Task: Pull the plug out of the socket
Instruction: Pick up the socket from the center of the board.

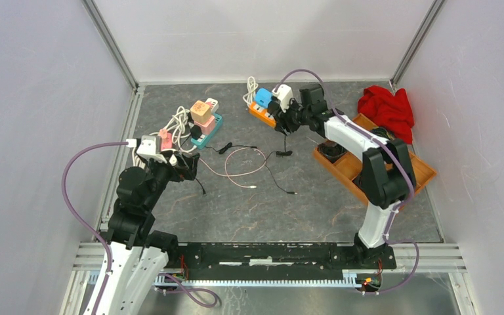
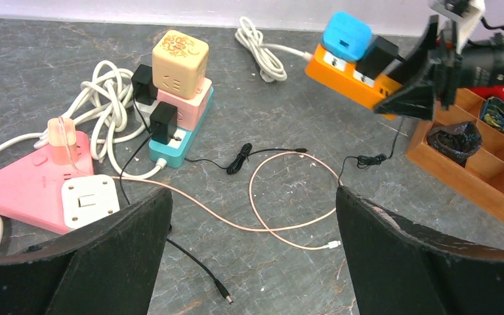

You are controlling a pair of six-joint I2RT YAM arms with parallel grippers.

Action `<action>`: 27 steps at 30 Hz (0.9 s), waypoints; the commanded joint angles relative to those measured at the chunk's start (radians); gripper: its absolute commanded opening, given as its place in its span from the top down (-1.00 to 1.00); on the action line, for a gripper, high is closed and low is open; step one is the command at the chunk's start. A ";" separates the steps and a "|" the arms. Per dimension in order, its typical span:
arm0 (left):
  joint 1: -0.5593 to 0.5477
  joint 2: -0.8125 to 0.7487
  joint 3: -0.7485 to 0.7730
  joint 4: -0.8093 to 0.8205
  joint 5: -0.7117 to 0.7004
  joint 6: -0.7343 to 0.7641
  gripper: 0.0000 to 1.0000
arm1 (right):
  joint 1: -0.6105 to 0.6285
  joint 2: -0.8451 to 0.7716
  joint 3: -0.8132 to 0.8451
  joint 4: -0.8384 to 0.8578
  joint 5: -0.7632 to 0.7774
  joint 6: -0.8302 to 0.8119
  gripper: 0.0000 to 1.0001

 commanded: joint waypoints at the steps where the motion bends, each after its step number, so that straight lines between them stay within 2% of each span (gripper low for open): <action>1: 0.005 -0.006 -0.002 0.048 0.002 0.047 -0.99 | -0.008 -0.196 -0.108 0.078 -0.096 -0.076 0.99; 11: 0.005 -0.001 -0.010 0.050 -0.005 0.050 -0.99 | -0.114 -0.526 -0.268 -0.019 -0.206 -0.153 0.99; 16: 0.004 0.000 -0.013 0.050 -0.014 0.052 -0.99 | -0.139 -0.642 -0.297 -0.087 -0.181 -0.185 0.99; 27: 0.003 0.012 -0.017 0.050 -0.022 0.052 -0.99 | -0.151 -0.718 -0.249 -0.201 -0.100 -0.256 0.99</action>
